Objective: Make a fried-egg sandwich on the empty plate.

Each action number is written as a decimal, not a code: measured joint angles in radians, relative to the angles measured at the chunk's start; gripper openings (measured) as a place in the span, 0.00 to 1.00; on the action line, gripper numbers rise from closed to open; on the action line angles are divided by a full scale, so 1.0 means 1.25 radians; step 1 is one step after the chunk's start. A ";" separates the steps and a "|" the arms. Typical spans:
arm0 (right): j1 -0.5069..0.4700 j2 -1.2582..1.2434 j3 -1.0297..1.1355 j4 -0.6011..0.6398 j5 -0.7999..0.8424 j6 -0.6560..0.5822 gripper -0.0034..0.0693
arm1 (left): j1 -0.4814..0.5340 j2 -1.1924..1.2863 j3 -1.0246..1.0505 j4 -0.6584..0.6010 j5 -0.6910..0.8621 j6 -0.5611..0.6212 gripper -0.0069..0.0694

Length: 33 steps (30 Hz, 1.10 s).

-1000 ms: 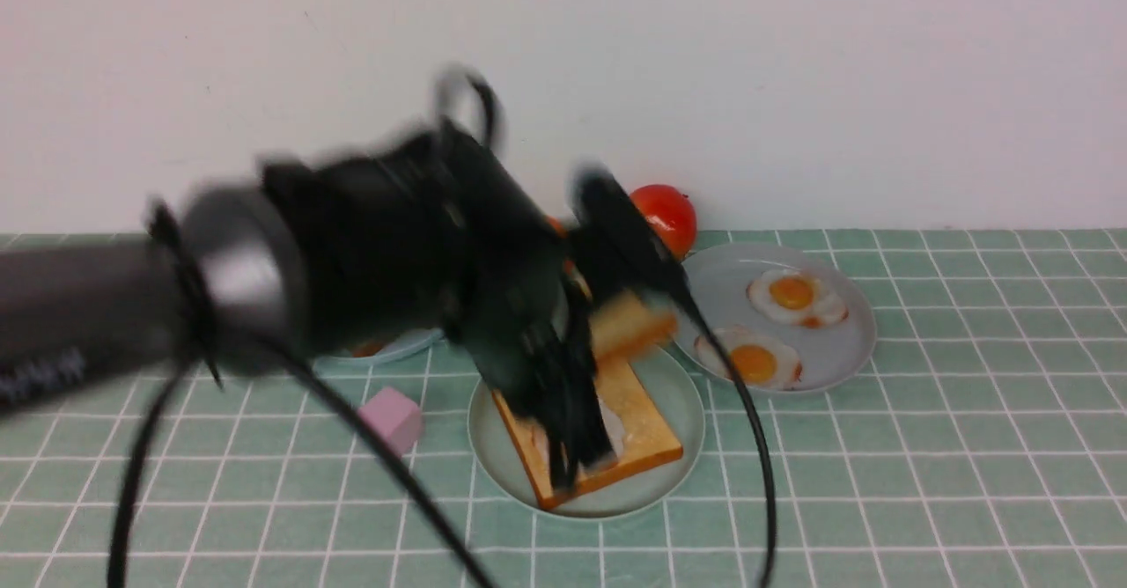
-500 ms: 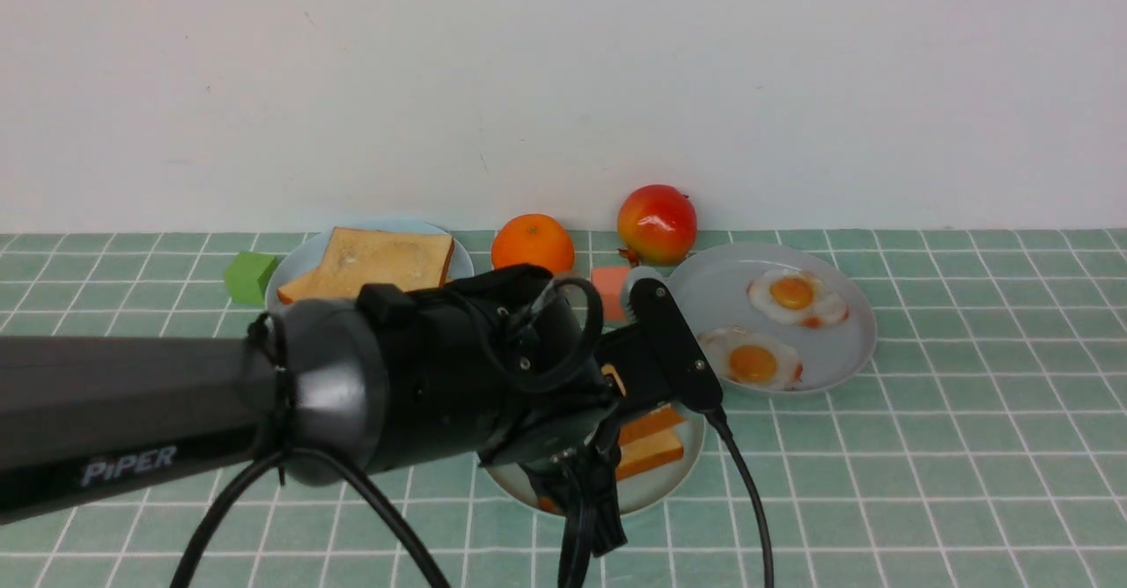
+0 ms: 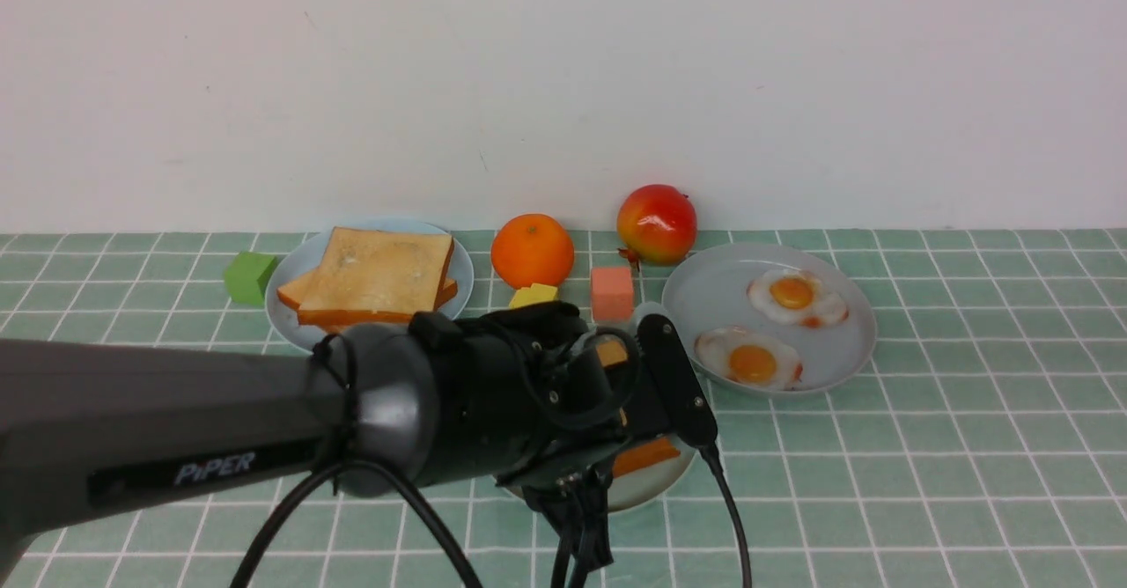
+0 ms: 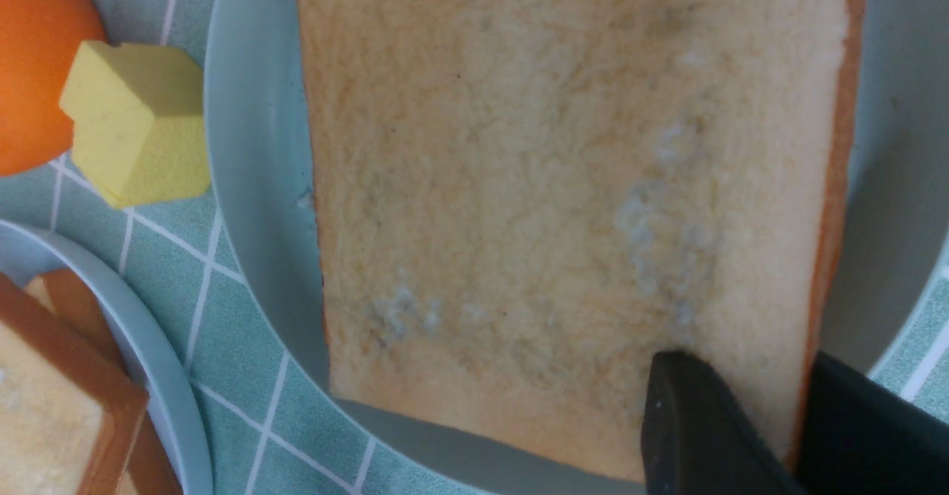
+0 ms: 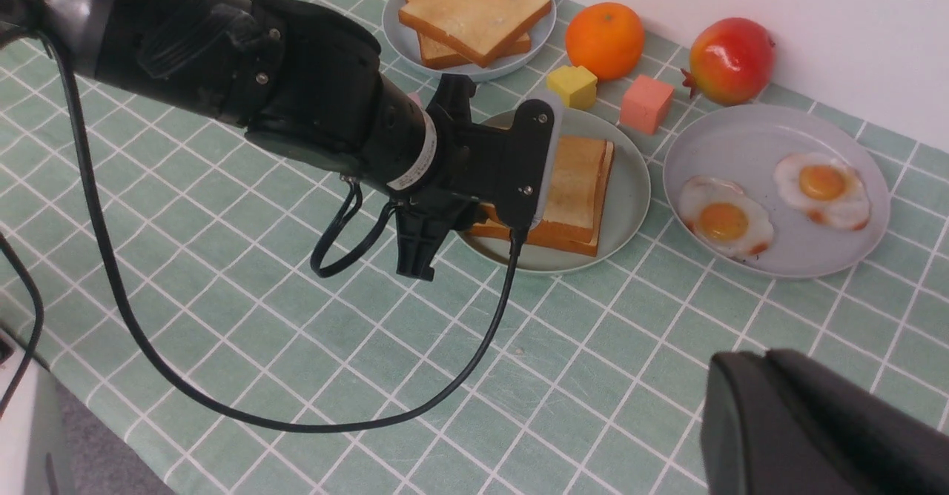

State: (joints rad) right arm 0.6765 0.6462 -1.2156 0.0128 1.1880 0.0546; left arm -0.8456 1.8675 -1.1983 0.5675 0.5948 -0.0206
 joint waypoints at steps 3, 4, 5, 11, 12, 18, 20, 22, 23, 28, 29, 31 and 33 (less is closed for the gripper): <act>0.000 0.000 0.000 0.001 0.000 0.000 0.10 | 0.000 0.000 0.000 0.000 0.000 -0.001 0.29; 0.000 0.000 0.000 0.001 0.000 0.000 0.10 | 0.000 0.000 0.000 0.000 0.000 -0.001 0.29; 0.000 0.000 0.000 0.001 0.000 0.000 0.10 | 0.000 0.000 0.000 0.000 0.000 -0.001 0.32; 0.000 0.000 0.000 0.002 0.000 0.000 0.10 | 0.000 -0.002 0.000 0.000 0.002 -0.003 0.54; 0.000 0.000 0.000 0.002 0.000 0.000 0.10 | 0.000 -0.004 0.000 0.000 0.003 -0.003 0.57; 0.000 0.000 0.000 0.002 0.000 0.000 0.10 | 0.000 -0.053 0.000 -0.003 0.020 -0.005 0.74; 0.000 0.000 0.000 0.002 0.001 0.000 0.11 | -0.003 -0.080 0.000 -0.013 0.033 -0.009 0.75; 0.000 0.000 0.000 0.002 0.001 0.000 0.11 | -0.014 -0.120 0.001 -0.015 0.058 -0.024 0.76; 0.000 0.000 0.000 0.002 0.002 0.000 0.11 | -0.025 -0.150 0.001 -0.018 0.072 -0.039 0.75; 0.000 0.000 0.000 -0.001 0.009 0.000 0.11 | -0.094 -0.373 -0.007 -0.025 0.108 -0.238 0.57; 0.000 0.000 0.000 -0.003 0.011 0.000 0.11 | -0.100 -0.418 -0.007 -0.029 0.108 -0.275 0.51; 0.000 -0.001 0.000 -0.010 0.020 0.000 0.11 | -0.103 -0.485 -0.006 -0.035 0.109 -0.329 0.40; 0.000 -0.006 0.000 -0.021 0.049 0.004 0.11 | -0.104 -0.648 0.039 -0.036 0.088 -0.386 0.20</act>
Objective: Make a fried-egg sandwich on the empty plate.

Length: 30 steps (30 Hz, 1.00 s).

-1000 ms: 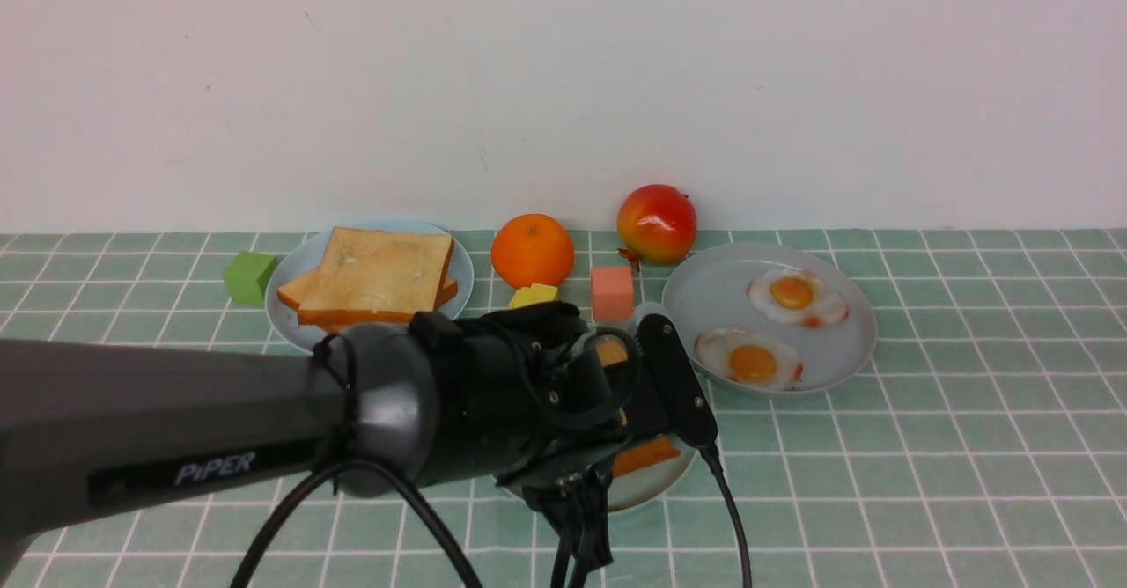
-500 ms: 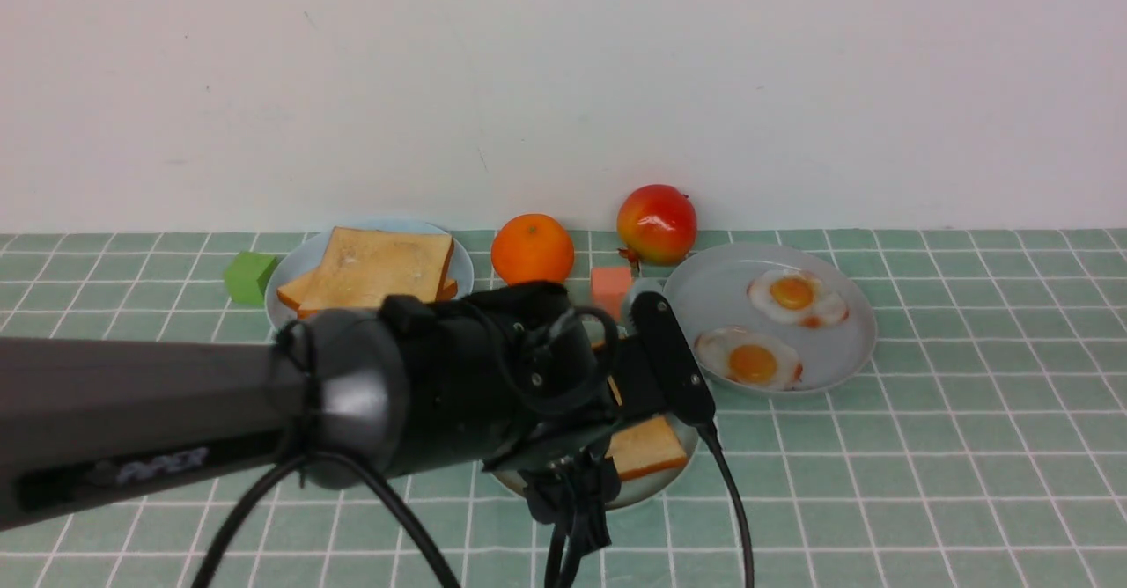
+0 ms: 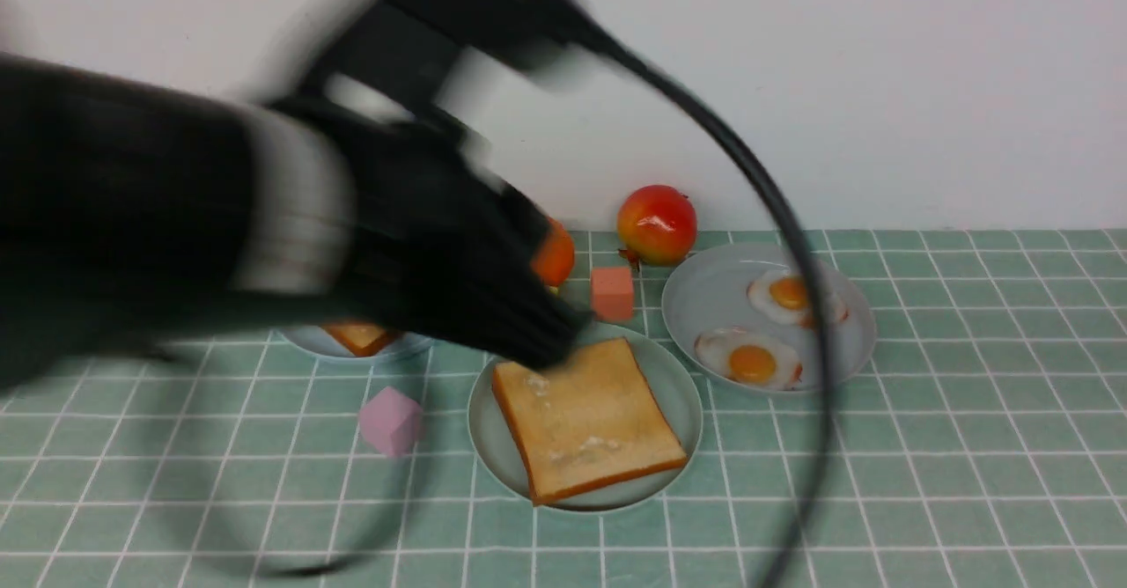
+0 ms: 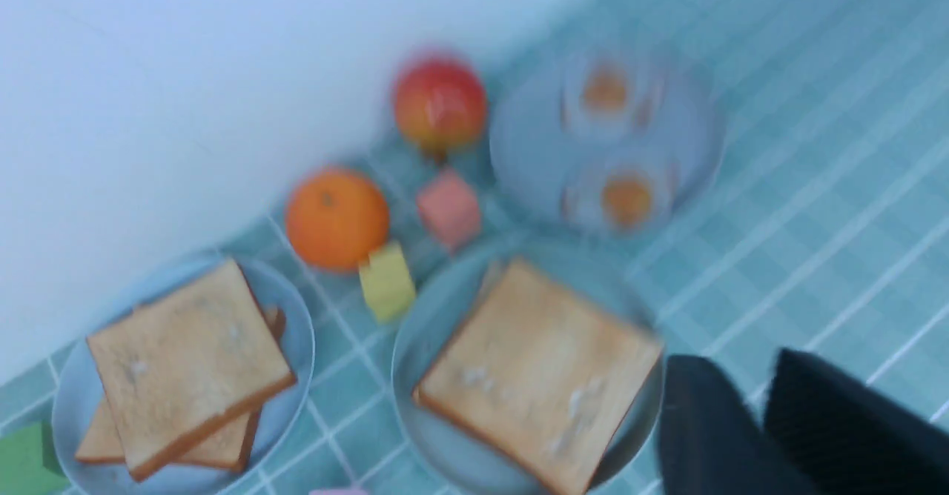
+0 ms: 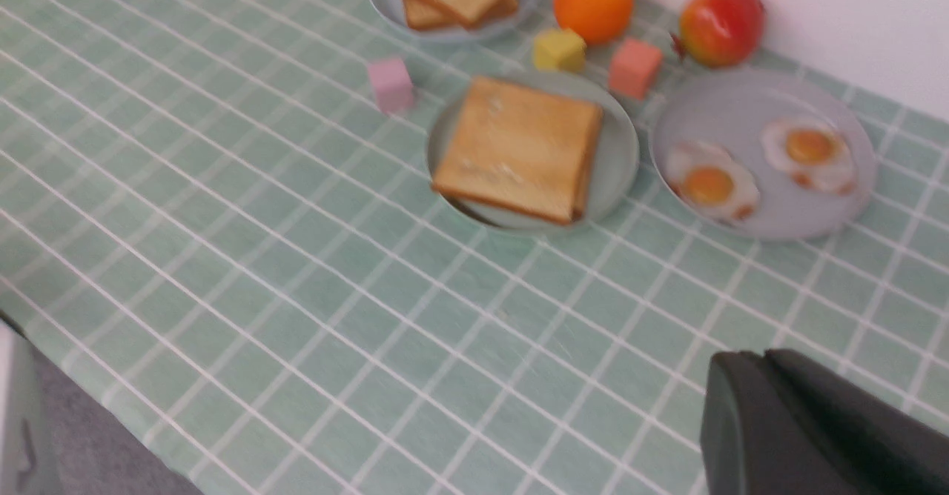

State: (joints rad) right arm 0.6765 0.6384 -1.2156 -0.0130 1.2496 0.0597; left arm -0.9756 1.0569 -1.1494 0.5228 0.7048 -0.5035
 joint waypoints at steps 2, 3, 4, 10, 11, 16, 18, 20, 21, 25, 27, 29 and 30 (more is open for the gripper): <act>0.000 -0.008 0.003 -0.004 0.007 0.009 0.11 | 0.000 -0.072 0.040 0.000 -0.016 -0.012 0.12; 0.000 -0.019 0.013 -0.010 0.011 0.026 0.11 | 0.000 -0.146 0.090 0.000 -0.048 -0.016 0.07; 0.000 -0.038 0.032 -0.020 0.013 0.049 0.11 | 0.000 -0.228 0.158 0.006 -0.082 -0.021 0.07; 0.000 -0.141 0.169 -0.079 -0.001 0.172 0.10 | 0.000 -0.519 0.469 0.027 -0.285 -0.061 0.07; 0.000 -0.160 0.197 -0.087 -0.011 0.194 0.10 | 0.000 -0.548 0.510 0.030 -0.317 -0.071 0.07; 0.000 -0.228 0.319 -0.104 -0.098 0.245 0.04 | 0.000 -0.678 0.707 0.062 -0.472 -0.103 0.07; 0.000 -0.243 0.365 -0.106 -0.156 0.254 0.04 | 0.000 -0.696 0.743 0.078 -0.492 -0.106 0.07; 0.000 -0.248 0.405 -0.106 -0.221 0.269 0.04 | 0.000 -0.702 0.770 0.084 -0.502 -0.108 0.07; 0.000 -0.248 0.419 -0.106 -0.239 0.272 0.04 | 0.000 -0.702 0.777 0.084 -0.502 -0.108 0.07; 0.001 -0.248 0.462 -0.106 -0.318 0.284 0.04 | 0.000 -0.702 0.802 0.086 -0.482 -0.109 0.07; 0.001 -0.248 0.476 -0.106 -0.329 0.285 0.04 | 0.000 -0.702 0.809 0.086 -0.460 -0.110 0.07; 0.001 -0.248 0.483 -0.106 -0.332 0.286 0.04 | 0.000 -0.702 0.810 0.086 -0.439 -0.110 0.07; 0.001 -0.248 0.485 -0.106 -0.332 0.286 0.04 | 0.000 -0.702 0.811 0.086 -0.414 -0.110 0.07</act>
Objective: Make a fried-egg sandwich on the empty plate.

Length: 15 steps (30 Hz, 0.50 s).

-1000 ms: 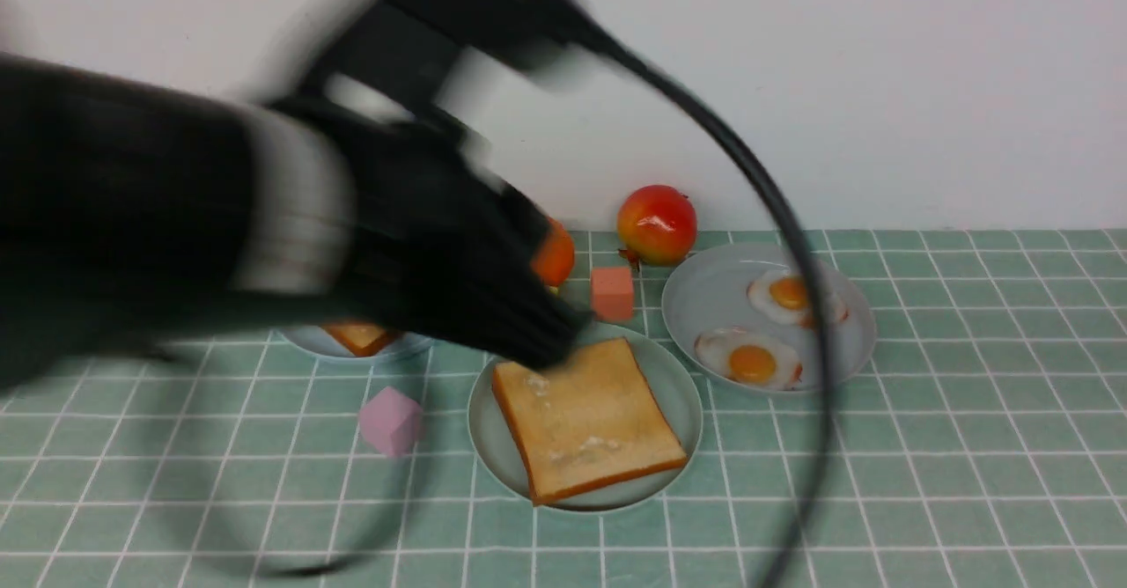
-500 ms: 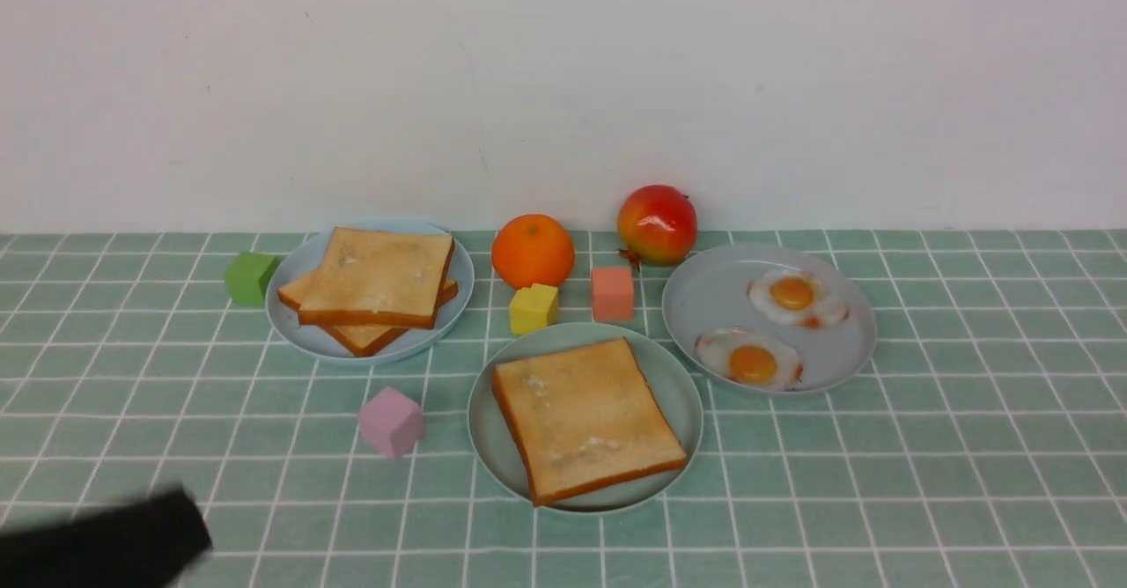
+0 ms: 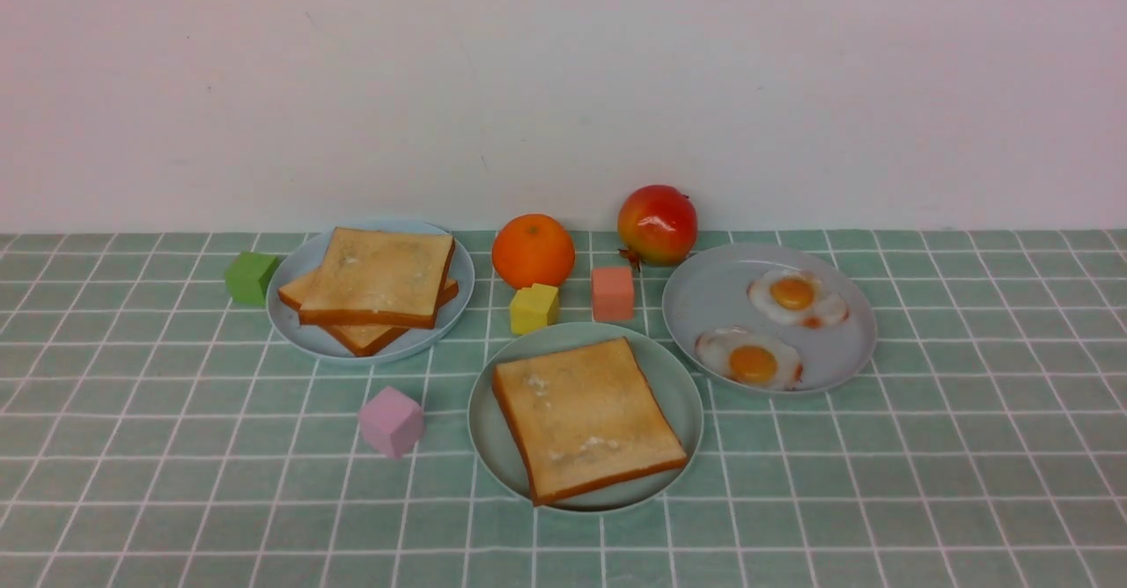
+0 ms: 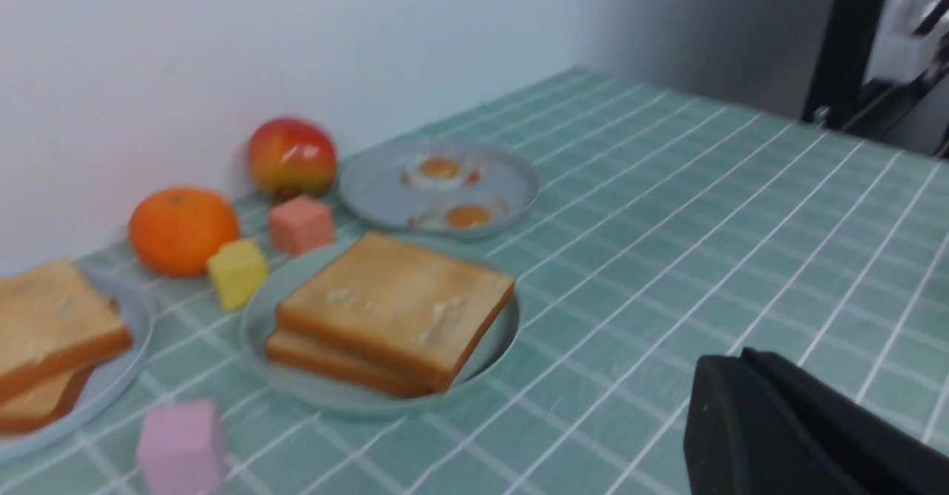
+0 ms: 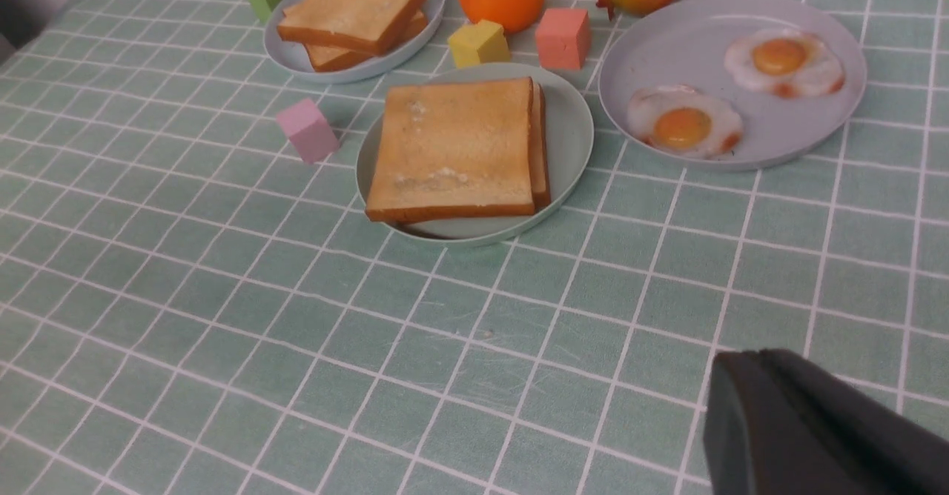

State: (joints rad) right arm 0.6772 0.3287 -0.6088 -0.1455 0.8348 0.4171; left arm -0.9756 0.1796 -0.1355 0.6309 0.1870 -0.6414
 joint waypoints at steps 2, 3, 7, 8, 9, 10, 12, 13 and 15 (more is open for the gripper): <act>0.000 0.000 0.002 -0.001 0.000 0.000 0.05 | 0.000 0.000 0.001 0.000 0.025 0.000 0.07; 0.000 0.000 0.003 -0.001 0.001 0.000 0.05 | 0.000 0.000 0.001 0.000 0.034 0.000 0.07; 0.000 0.000 0.003 -0.001 0.001 0.000 0.05 | 0.000 0.000 0.001 -0.001 0.060 0.000 0.07; 0.000 0.000 0.003 -0.001 0.001 0.000 0.05 | 0.000 0.000 0.001 -0.001 0.067 0.000 0.07; 0.000 0.000 0.003 -0.003 0.001 0.000 0.05 | 0.000 0.000 0.001 -0.001 0.071 0.000 0.07; -0.003 0.000 0.003 -0.013 -0.003 0.000 0.05 | 0.000 0.000 0.001 -0.001 0.073 0.000 0.07; -0.028 -0.004 0.003 -0.034 -0.010 0.000 0.05 | 0.000 0.000 0.001 -0.001 0.074 0.000 0.07; -0.057 -0.009 0.005 -0.038 -0.018 0.000 0.05 | 0.000 0.000 0.001 -0.001 0.074 0.000 0.07; -0.129 -0.020 0.020 -0.024 -0.038 -0.021 0.05 | 0.000 0.000 0.001 -0.001 0.075 0.000 0.07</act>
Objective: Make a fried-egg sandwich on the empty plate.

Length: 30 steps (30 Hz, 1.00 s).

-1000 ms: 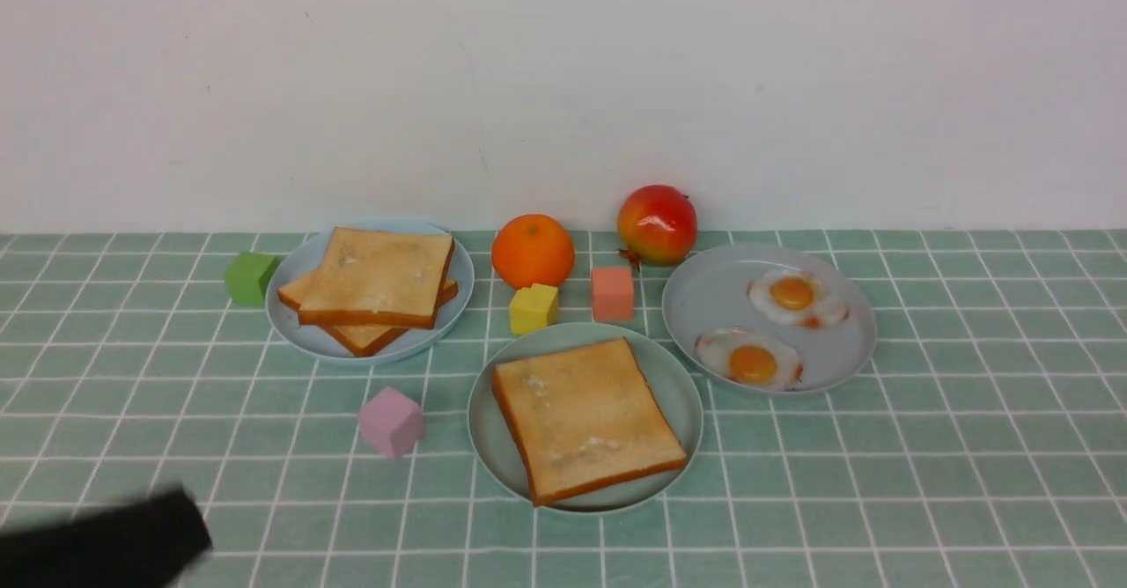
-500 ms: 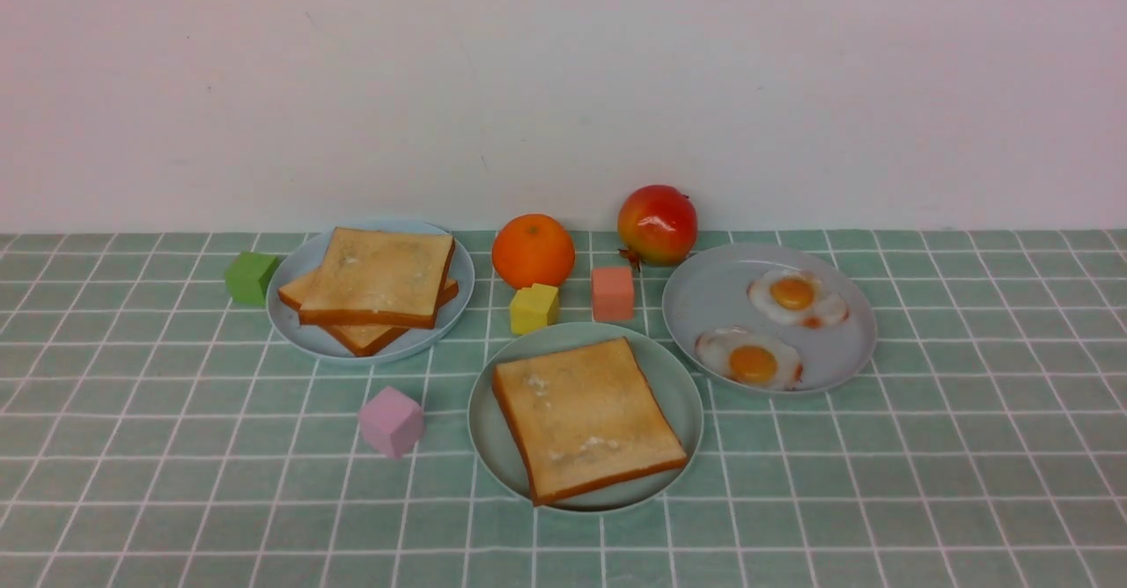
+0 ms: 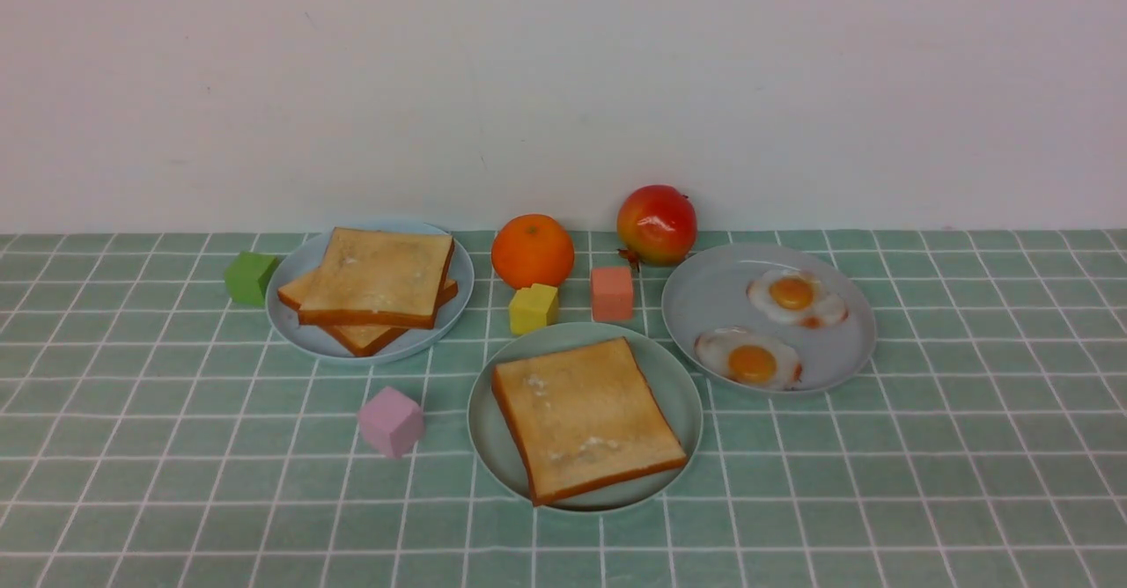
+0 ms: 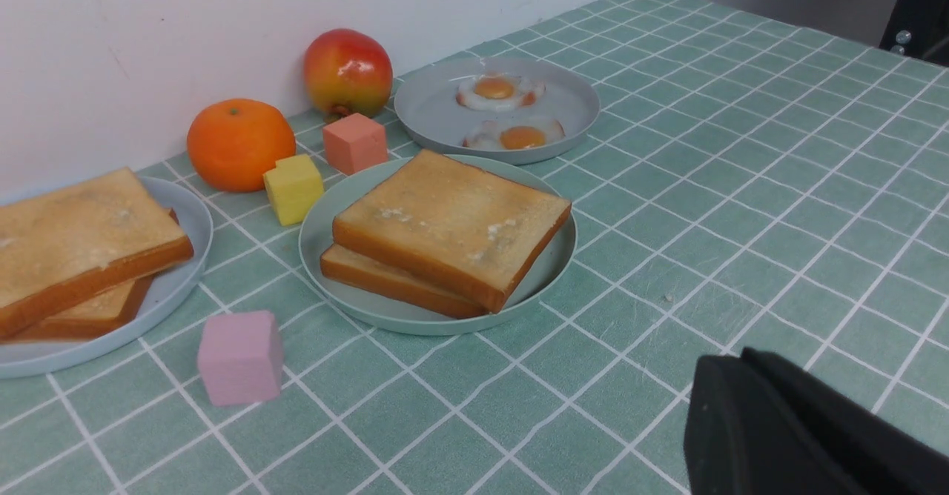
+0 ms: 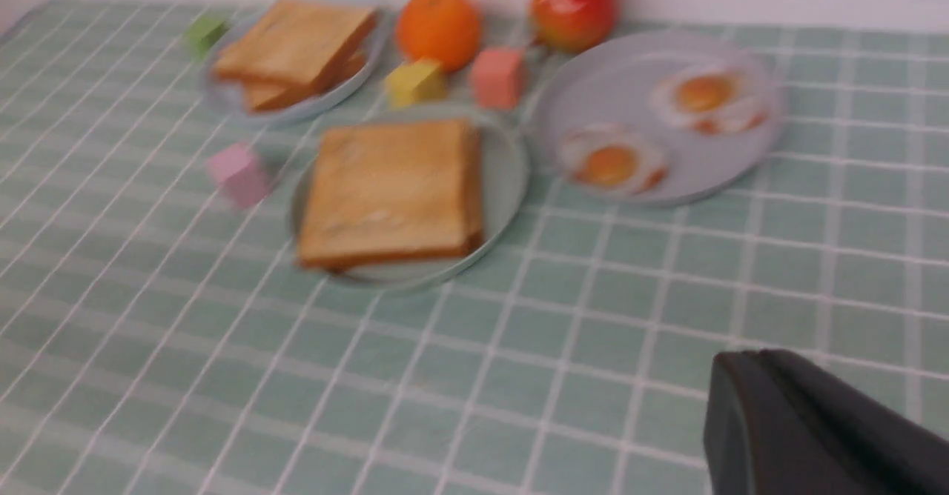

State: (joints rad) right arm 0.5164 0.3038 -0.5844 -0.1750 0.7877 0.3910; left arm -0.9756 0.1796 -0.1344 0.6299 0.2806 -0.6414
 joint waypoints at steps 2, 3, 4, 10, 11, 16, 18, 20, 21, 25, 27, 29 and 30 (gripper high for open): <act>-0.063 -0.013 0.027 0.030 -0.023 -0.036 0.05 | 0.000 0.000 0.000 0.000 0.000 0.000 0.07; -0.116 -0.027 0.068 0.066 -0.041 -0.078 0.05 | 0.000 0.000 0.000 0.000 0.000 0.000 0.07; -0.143 -0.036 0.087 0.085 -0.052 -0.102 0.05 | 0.000 -0.001 0.000 0.000 0.000 0.000 0.07; -0.371 -0.173 0.314 0.278 -0.171 -0.328 0.05 | 0.000 -0.001 0.000 -0.001 0.001 0.000 0.07; -0.383 -0.190 0.334 0.287 -0.188 -0.344 0.05 | 0.000 -0.001 0.000 -0.001 0.002 0.000 0.07; -0.400 -0.250 0.473 0.296 -0.293 -0.383 0.05 | 0.000 -0.001 0.000 -0.001 0.004 0.000 0.07; -0.400 -0.251 0.476 0.294 -0.301 -0.386 0.05 | 0.000 -0.001 0.000 -0.002 0.008 0.000 0.07; -0.400 -0.251 0.476 0.293 -0.303 -0.385 0.05 | 0.000 -0.001 0.000 -0.002 0.010 0.000 0.07; -0.400 -0.251 0.476 0.293 -0.303 -0.385 0.05 | 0.000 -0.001 0.000 -0.002 0.010 0.000 0.07; -0.400 -0.251 0.477 0.291 -0.306 -0.371 0.05 | 0.000 0.001 0.000 -0.002 0.014 0.000 0.08; -0.400 -0.251 0.477 0.291 -0.306 -0.363 0.05 | 0.000 0.001 0.000 -0.002 0.014 0.000 0.08; -0.400 -0.251 0.477 0.292 -0.306 -0.358 0.05 | 0.000 0.001 0.000 -0.002 0.014 0.000 0.08; -0.400 -0.251 0.477 0.292 -0.306 -0.355 0.05 | 0.000 0.001 0.000 -0.002 0.014 0.000 0.08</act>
State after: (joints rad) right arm 0.0168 -0.0102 0.0120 0.1896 0.4054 -0.0532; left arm -0.9756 0.1808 -0.1344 0.6271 0.2983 -0.6414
